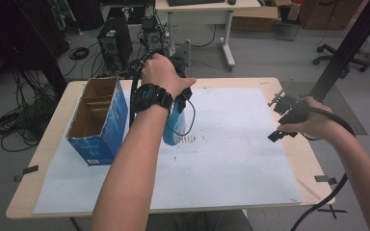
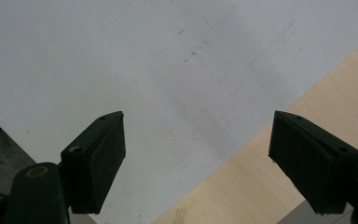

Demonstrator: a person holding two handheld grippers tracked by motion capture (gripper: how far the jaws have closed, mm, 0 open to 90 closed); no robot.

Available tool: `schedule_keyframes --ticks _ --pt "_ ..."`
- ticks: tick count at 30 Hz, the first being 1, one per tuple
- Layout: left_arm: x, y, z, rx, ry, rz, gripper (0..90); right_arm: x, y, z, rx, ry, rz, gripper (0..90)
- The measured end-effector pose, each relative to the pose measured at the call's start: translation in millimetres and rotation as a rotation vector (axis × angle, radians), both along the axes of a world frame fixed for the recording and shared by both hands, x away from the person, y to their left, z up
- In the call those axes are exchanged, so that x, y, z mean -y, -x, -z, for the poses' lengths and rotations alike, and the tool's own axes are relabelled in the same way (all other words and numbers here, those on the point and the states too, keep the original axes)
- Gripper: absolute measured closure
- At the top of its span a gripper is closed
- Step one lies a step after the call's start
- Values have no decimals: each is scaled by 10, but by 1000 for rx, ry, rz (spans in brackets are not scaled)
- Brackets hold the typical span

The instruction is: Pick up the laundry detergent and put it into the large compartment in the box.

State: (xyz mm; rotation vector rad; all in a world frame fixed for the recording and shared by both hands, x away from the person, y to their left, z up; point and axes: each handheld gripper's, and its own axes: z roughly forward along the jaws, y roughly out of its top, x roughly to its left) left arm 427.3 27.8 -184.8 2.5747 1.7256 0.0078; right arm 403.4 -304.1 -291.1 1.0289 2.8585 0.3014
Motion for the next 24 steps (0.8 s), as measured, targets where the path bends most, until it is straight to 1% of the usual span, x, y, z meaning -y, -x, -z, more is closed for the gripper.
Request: schedule_keyframes --ticks 4,9,24 --pt "-9 2 -97 3 -9 1 373 1 -9 -40 5 -4 3 188" --pt "-34 4 -227 8 -3 -3 373 8 -20 -81 12 -5 3 188" --pt "-92 7 -486 14 -3 -18 373 -3 -30 -132 17 -4 0 188"
